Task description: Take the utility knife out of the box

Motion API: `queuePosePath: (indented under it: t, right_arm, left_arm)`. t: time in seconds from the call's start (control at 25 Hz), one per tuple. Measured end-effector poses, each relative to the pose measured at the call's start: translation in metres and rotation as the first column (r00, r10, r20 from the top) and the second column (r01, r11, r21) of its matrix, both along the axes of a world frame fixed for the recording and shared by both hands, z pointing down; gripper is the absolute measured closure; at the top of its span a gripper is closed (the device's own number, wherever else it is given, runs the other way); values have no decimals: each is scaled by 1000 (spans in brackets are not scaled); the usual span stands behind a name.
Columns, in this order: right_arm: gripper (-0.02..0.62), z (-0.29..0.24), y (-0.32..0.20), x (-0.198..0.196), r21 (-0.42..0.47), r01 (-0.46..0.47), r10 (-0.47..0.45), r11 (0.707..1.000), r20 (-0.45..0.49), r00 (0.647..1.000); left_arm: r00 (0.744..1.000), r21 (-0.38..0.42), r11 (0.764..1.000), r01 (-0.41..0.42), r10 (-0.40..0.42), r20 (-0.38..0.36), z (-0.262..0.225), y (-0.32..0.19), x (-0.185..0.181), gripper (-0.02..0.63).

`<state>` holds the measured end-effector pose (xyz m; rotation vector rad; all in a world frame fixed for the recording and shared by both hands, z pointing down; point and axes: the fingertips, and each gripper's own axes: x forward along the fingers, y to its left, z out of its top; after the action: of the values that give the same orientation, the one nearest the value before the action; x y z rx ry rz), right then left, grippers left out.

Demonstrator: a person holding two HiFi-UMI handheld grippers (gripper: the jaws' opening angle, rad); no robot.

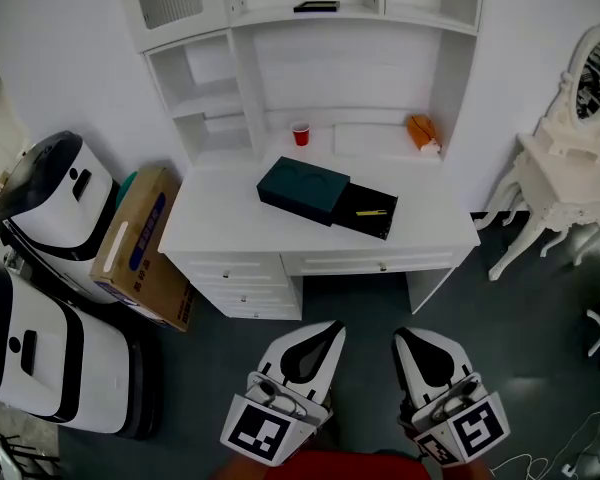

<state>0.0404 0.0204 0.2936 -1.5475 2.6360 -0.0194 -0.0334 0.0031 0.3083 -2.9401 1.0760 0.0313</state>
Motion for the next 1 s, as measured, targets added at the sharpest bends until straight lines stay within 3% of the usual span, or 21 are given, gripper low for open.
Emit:
queuePosePath:
  t: [0.28, 0.56, 1.0]
  right_arm:
    - [598, -4, -75, -4, 10, -24, 24, 1000, -18, 1000]
    - [598, 6, -126, 16, -18, -48, 47, 999, -62, 997]
    - [598, 26, -212, 40, -37, 29, -32, 999, -64, 997]
  left_arm:
    - [1000, -1, 1000, -14, 14, -5, -2, -81, -6, 588]
    - [1000, -14, 1000, -8, 8, 0, 1, -131, 0, 588]
    - [999, -30, 998, 50, -49, 20, 18, -207, 28, 588]
